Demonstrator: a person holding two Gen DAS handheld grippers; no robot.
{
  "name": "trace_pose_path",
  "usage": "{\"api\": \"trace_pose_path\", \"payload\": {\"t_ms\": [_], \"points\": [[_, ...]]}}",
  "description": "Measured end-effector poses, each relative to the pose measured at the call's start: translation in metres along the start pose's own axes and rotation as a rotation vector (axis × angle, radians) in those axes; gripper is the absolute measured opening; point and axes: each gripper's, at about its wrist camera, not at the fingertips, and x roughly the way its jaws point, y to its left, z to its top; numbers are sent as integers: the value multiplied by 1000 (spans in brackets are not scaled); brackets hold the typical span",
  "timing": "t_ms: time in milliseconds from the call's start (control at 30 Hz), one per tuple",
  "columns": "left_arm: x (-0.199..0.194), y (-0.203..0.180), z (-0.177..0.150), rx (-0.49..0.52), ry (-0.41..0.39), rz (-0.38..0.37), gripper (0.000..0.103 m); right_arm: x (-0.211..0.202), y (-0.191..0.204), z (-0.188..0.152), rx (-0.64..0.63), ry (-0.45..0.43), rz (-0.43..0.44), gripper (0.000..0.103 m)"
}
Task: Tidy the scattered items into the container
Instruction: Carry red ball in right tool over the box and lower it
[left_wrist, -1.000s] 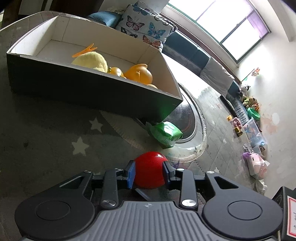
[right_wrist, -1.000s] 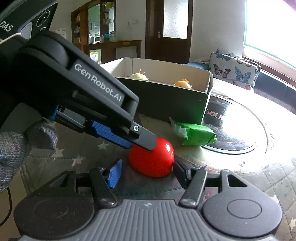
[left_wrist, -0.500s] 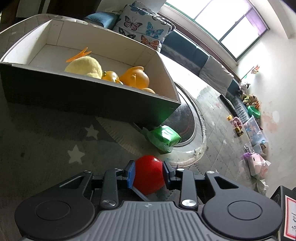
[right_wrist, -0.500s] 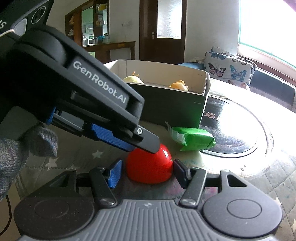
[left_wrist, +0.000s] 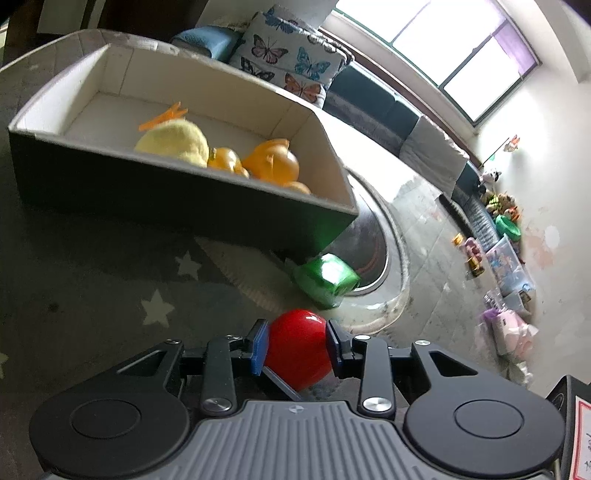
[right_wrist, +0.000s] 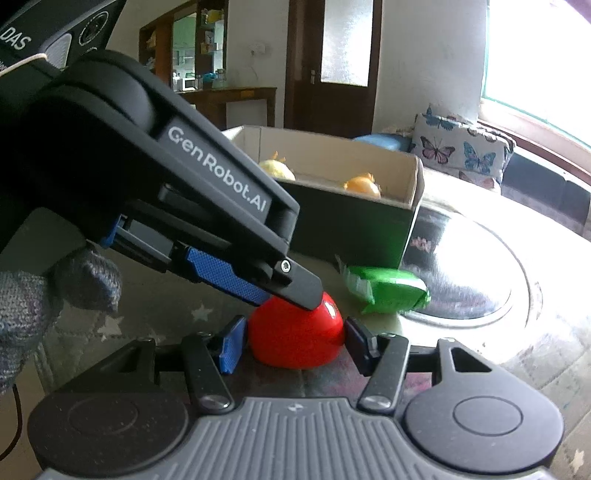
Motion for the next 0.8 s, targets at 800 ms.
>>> {"api": "trace_pose_path", "payload": {"t_ms": [800], "points": [[-1,11,114,-20,-167,36,36,71,-35,112,-27,-76,67,58]]}}
